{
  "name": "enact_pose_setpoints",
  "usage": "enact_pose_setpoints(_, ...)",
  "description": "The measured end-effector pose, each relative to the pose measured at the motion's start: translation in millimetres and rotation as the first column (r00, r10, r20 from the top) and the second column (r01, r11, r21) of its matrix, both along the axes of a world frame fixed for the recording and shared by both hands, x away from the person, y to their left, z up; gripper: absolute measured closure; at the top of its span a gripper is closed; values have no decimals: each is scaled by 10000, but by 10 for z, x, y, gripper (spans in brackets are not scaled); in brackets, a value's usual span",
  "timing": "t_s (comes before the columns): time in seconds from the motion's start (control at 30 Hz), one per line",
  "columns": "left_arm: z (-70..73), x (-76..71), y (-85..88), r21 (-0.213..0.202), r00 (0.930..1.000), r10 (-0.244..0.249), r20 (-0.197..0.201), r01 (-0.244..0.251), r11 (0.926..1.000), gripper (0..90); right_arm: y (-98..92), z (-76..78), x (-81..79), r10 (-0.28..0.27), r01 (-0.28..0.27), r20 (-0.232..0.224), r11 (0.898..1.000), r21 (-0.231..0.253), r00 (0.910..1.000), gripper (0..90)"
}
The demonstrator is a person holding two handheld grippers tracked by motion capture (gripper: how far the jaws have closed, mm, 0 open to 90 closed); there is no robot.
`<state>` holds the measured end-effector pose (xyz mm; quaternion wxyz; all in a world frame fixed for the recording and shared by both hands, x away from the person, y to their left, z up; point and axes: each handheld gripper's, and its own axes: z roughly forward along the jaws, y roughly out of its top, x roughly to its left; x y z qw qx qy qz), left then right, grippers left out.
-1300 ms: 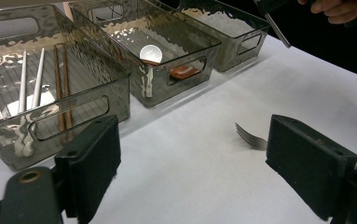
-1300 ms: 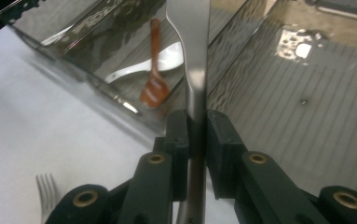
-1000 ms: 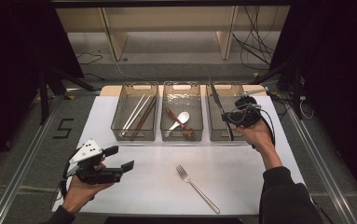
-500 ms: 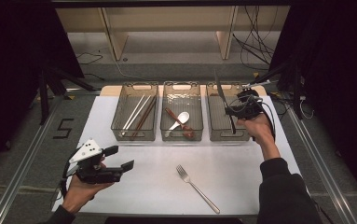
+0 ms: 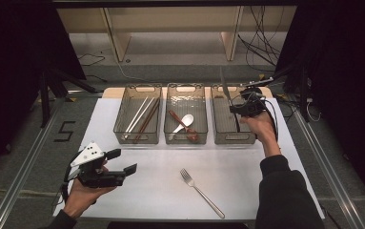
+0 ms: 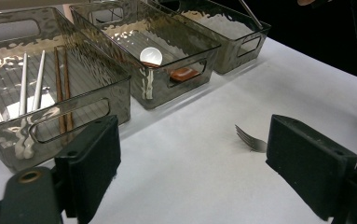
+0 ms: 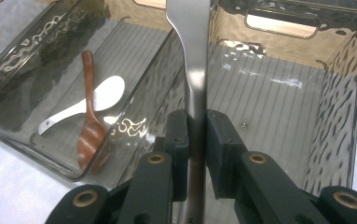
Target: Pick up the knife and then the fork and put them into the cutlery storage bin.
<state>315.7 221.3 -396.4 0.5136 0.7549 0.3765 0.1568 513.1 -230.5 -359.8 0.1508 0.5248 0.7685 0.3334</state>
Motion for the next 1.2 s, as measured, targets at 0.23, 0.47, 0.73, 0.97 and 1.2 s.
enact_pose_setpoints(0.23,1,-2,2,-3,10000,-2,3,2,10000,170,18,-29,39,-149,149,-70,9999,16,9999,806)
enact_pose_setpoints(0.47,1,-2,1,-5,10000,-9,0,9,10000,170,12,-46,62,-307,308,-65,9995,49,9995,806)
enact_pose_setpoints(0.73,0,2,3,-53,10000,6,3,-6,10000,170,4,-66,94,-520,521,-60,9986,132,9986,805)
enact_pose_setpoints(0.97,-1,3,0,-54,10000,-7,-11,7,10000,170,-17,-103,133,-704,707,-183,9973,186,9974,805)
enact_pose_setpoints(1.2,-1,1,0,-19,10000,-37,-15,37,10000,170,-6,-158,170,-916,925,-300,9953,292,9953,804)
